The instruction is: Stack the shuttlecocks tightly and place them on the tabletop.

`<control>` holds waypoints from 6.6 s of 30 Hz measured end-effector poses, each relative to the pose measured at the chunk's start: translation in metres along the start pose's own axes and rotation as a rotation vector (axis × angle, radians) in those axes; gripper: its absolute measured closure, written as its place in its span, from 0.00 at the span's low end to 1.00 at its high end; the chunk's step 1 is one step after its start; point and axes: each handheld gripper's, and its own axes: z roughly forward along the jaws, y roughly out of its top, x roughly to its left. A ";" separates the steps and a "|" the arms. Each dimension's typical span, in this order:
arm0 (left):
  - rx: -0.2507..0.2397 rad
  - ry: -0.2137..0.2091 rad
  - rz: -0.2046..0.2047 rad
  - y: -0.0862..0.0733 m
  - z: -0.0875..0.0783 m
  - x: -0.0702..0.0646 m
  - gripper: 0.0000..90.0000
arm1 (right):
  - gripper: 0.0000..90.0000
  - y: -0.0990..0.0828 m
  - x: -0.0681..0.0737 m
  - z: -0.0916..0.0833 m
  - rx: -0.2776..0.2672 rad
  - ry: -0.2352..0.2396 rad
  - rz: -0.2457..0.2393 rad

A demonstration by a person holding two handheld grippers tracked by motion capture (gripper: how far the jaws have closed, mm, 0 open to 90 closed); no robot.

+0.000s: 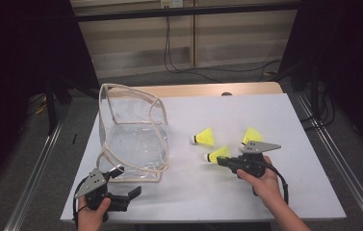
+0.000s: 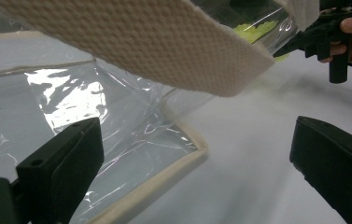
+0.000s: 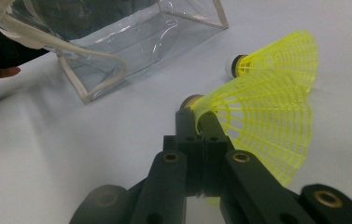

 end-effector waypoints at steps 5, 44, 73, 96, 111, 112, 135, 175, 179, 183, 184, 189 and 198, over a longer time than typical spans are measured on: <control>0.000 -0.002 -0.001 0.000 0.000 0.000 0.03 | 1.00 0.003 -0.002 -0.001 -0.013 -0.012 -0.002; 0.004 -0.007 -0.004 -0.001 0.001 0.000 0.03 | 1.00 0.021 -0.026 -0.006 -0.062 -0.131 0.009; 0.005 -0.010 0.001 -0.001 0.001 -0.001 0.03 | 1.00 0.024 -0.046 0.014 -0.042 -0.215 0.055; 0.004 -0.021 -0.002 -0.002 0.003 -0.001 0.03 | 1.00 0.019 -0.052 0.035 -0.003 -0.201 0.060; 0.012 -0.025 -0.005 -0.003 0.005 -0.002 0.03 | 1.00 0.019 -0.053 0.046 -0.010 -0.177 0.063; 0.013 -0.026 -0.002 -0.003 0.005 -0.002 0.03 | 1.00 0.019 -0.052 0.047 -0.009 -0.174 0.063; 0.018 -0.027 -0.003 -0.003 0.006 -0.002 0.03 | 0.92 0.018 -0.054 0.041 0.000 -0.184 0.093; 0.022 -0.032 0.000 -0.003 0.007 -0.003 0.03 | 0.54 0.022 -0.051 0.033 -0.015 -0.207 0.095; 0.023 -0.031 0.003 -0.003 0.007 -0.003 0.03 | 0.47 0.025 -0.051 0.025 -0.012 -0.222 0.084; 0.024 -0.030 0.002 -0.003 0.007 -0.003 0.03 | 0.42 0.027 -0.050 0.017 -0.013 -0.237 0.070; 0.023 -0.029 -0.002 -0.003 0.007 -0.003 0.03 | 0.40 0.028 -0.049 0.016 -0.015 -0.237 0.071; 0.027 -0.031 0.002 -0.003 0.008 -0.003 0.03 | 0.32 0.032 -0.047 0.007 -0.017 -0.251 0.065; 0.028 -0.034 0.000 -0.003 0.008 -0.004 0.03 | 0.21 0.044 -0.048 -0.013 -0.008 -0.299 0.034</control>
